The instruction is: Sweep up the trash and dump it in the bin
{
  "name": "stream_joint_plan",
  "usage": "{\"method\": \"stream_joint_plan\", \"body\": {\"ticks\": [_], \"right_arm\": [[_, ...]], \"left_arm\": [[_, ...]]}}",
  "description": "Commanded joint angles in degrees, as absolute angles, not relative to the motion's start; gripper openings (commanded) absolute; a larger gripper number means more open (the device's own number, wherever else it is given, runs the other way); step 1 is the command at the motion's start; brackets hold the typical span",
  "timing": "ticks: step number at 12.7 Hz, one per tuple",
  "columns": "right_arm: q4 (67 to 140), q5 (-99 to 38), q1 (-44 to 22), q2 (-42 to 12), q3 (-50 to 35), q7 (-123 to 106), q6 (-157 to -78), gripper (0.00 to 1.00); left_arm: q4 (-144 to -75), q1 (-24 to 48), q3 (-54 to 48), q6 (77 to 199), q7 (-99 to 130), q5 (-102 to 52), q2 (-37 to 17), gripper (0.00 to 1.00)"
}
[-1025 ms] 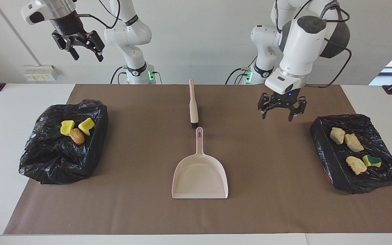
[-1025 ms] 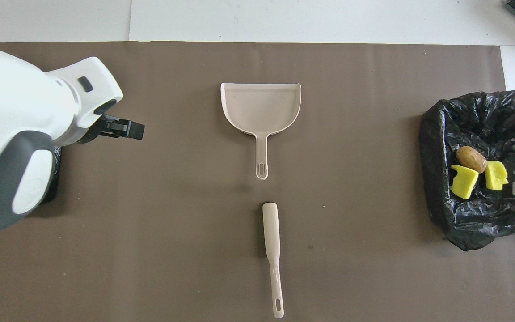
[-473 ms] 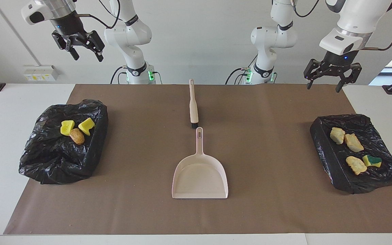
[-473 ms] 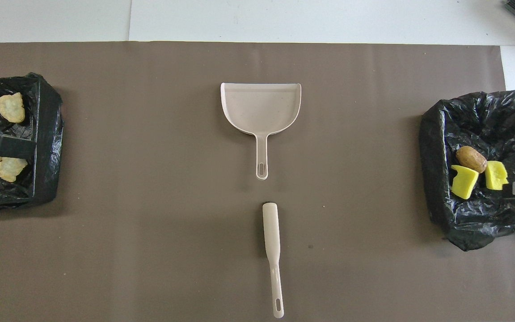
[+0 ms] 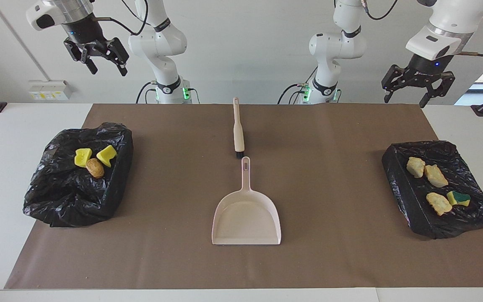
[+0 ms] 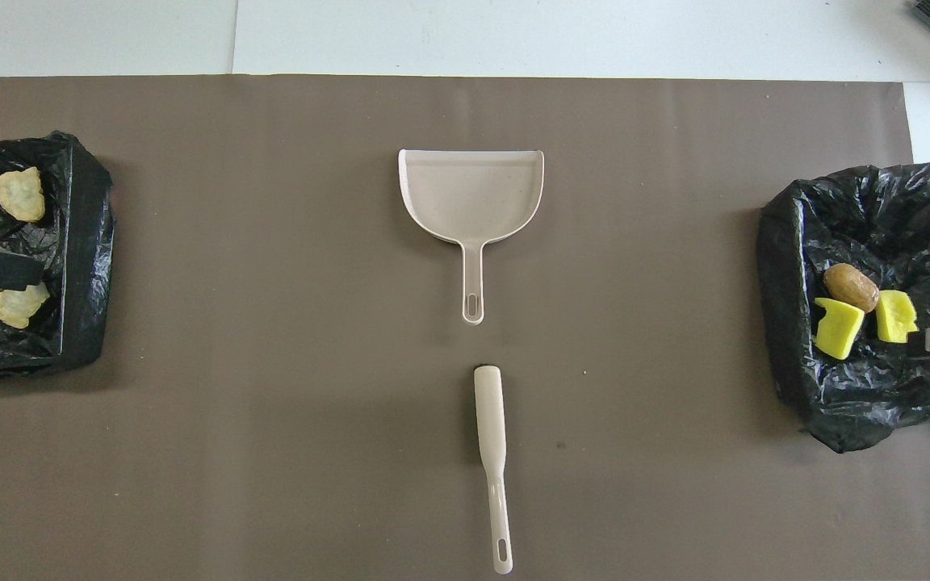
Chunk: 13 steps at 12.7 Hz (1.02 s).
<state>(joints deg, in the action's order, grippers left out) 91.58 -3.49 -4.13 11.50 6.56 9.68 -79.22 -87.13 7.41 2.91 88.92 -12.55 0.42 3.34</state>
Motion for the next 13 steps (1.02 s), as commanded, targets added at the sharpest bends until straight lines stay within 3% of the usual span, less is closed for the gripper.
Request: {"method": "stream_joint_plan", "body": {"ticks": [1,13], "right_arm": [[92.55,-3.6,-3.87,12.48,6.42,8.53,-79.8,1.0],[92.64,-3.43,-3.87,12.57,6.42,8.7,-79.63,1.0]], "left_arm": [[-84.46,6.68,2.2,86.66,-13.19,-0.7,1.93,1.0],[-84.46,6.94,1.67,86.04,-12.04,-0.09,2.2,1.0]]}}
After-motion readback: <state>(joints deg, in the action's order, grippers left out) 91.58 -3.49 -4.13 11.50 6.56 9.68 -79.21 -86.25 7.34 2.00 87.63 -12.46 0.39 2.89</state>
